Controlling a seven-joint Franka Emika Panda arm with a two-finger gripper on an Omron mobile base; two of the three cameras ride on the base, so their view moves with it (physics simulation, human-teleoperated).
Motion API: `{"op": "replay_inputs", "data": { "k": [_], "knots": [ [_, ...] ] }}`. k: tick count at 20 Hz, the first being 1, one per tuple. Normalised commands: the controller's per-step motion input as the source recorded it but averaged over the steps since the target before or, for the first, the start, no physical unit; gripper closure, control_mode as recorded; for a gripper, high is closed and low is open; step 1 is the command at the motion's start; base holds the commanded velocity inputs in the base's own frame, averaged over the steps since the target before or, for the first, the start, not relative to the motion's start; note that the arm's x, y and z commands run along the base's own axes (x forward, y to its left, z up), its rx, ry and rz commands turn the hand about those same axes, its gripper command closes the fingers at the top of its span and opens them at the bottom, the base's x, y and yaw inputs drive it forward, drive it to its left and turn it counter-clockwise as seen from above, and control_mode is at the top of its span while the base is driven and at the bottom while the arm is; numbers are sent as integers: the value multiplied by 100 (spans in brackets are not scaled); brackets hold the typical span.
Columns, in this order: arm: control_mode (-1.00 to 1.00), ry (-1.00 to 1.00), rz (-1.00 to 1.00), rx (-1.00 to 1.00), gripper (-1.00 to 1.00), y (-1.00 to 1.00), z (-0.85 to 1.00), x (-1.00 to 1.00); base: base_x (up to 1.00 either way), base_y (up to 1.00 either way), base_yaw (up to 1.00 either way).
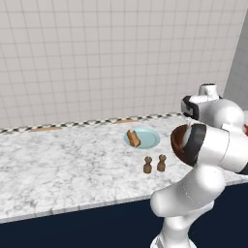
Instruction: Place one bun and one sausage from the bowl on each plate.
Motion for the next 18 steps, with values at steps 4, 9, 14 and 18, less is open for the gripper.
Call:
{"op": "replay_inputs", "data": {
  "k": [4,9,14,18],
  "knots": [
    [-100,0,53,-35,-100,-1,-52,-99,0,0,0],
    [-100,-6,29,8,-100,-8,-10,-31,0,0,0],
    [-100,-1,0,38,-100,-21,2,47,0,0,0],
    [-100,0,0,9,-100,-3,-4,38,0,0,0]
  ]
}}
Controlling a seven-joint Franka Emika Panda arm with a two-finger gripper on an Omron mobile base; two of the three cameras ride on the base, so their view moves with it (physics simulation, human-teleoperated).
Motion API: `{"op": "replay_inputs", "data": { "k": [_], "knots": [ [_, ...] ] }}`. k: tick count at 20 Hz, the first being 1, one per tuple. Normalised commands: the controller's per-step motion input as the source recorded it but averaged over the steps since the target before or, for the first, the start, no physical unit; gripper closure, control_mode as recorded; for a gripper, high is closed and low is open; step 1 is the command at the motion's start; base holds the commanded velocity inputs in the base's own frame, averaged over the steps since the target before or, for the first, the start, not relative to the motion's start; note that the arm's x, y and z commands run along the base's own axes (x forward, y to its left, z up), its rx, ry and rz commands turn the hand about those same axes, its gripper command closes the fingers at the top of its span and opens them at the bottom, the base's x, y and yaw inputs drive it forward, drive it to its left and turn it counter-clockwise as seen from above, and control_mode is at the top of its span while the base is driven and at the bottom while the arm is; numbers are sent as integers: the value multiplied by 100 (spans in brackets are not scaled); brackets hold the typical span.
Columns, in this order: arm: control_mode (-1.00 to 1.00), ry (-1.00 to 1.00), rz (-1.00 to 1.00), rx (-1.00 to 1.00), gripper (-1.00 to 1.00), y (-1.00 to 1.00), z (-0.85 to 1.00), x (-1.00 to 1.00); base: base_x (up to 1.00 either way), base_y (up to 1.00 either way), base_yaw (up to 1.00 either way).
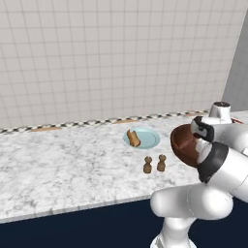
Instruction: Place one bun and one sausage from the bowl on each plate.
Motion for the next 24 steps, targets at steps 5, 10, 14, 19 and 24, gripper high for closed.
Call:
{"op": "replay_inputs", "data": {
  "k": [5,10,14,19,24],
  "knots": [
    [-100,3,-10,0,-100,-14,-32,-10,0,0,0],
    [-100,2,-19,0,-100,3,-47,-26,0,0,0],
    [-100,0,-5,0,-100,7,-28,6,0,0,0],
    [-100,0,0,0,-100,10,-21,11,0,0,0],
    [-100,-1,1,-5,-100,-6,-7,24,0,0,0]
  ]
}}
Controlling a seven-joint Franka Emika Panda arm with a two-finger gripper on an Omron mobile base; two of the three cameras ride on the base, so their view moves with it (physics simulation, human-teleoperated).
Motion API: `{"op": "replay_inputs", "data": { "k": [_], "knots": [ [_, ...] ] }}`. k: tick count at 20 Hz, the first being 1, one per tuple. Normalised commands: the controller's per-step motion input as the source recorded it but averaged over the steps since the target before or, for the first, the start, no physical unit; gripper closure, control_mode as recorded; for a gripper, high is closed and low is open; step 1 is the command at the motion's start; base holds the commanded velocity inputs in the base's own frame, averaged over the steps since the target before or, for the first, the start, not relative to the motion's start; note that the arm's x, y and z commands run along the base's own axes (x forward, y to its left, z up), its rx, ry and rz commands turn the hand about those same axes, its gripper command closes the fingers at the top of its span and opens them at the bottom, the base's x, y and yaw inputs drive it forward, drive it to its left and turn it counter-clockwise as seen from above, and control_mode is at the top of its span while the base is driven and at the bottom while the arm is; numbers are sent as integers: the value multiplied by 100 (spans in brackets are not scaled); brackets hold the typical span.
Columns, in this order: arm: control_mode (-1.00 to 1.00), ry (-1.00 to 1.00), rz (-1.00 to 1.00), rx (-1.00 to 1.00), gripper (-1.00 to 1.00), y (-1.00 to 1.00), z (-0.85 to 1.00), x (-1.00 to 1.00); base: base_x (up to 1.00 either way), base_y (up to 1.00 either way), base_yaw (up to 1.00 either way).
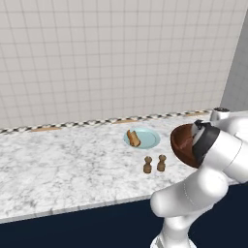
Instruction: Place one bun and one sausage from the bowl on each plate.
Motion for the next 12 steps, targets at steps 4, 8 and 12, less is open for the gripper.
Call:
{"op": "replay_inputs", "data": {
  "k": [4,8,12],
  "knots": [
    [-100,-1,1,-16,-100,-3,-21,10,0,0,0],
    [-100,0,0,-8,-100,0,-60,-3,0,0,0],
    [-100,0,-3,0,100,0,-38,-13,0,0,0]
  ]
}}
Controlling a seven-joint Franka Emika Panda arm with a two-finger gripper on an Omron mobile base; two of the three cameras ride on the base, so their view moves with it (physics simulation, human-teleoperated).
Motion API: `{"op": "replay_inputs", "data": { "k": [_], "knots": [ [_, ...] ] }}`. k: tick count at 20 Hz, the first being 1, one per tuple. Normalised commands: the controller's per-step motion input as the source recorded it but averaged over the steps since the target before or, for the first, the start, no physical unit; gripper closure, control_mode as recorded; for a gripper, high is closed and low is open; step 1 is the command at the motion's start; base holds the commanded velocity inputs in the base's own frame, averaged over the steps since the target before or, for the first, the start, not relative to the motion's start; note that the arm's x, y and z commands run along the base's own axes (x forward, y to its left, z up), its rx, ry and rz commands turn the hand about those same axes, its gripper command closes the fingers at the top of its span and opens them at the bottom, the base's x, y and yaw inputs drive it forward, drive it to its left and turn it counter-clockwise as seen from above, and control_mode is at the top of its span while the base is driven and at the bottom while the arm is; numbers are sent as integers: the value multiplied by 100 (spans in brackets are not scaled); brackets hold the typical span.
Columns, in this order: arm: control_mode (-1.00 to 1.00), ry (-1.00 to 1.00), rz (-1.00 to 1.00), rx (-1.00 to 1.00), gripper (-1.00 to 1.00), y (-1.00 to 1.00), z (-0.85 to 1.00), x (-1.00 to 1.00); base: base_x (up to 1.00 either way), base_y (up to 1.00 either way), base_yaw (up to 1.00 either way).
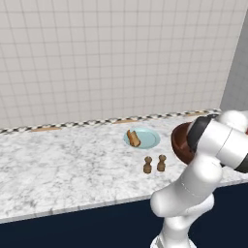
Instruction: Place one bun and one sausage from the bowl on each plate.
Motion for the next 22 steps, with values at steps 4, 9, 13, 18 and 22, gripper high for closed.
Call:
{"op": "replay_inputs", "data": {
  "k": [4,9,13,18,22],
  "knots": [
    [-100,0,-5,0,100,-2,-1,-3,0,0,0],
    [-100,1,-10,0,100,5,54,-2,0,0,0],
    [-100,-1,-18,0,100,33,97,0,0,0,0],
    [-100,-12,-13,0,100,93,47,24,0,0,0],
    [-100,-10,-10,1,100,100,36,65,0,0,0]
  ]
}}
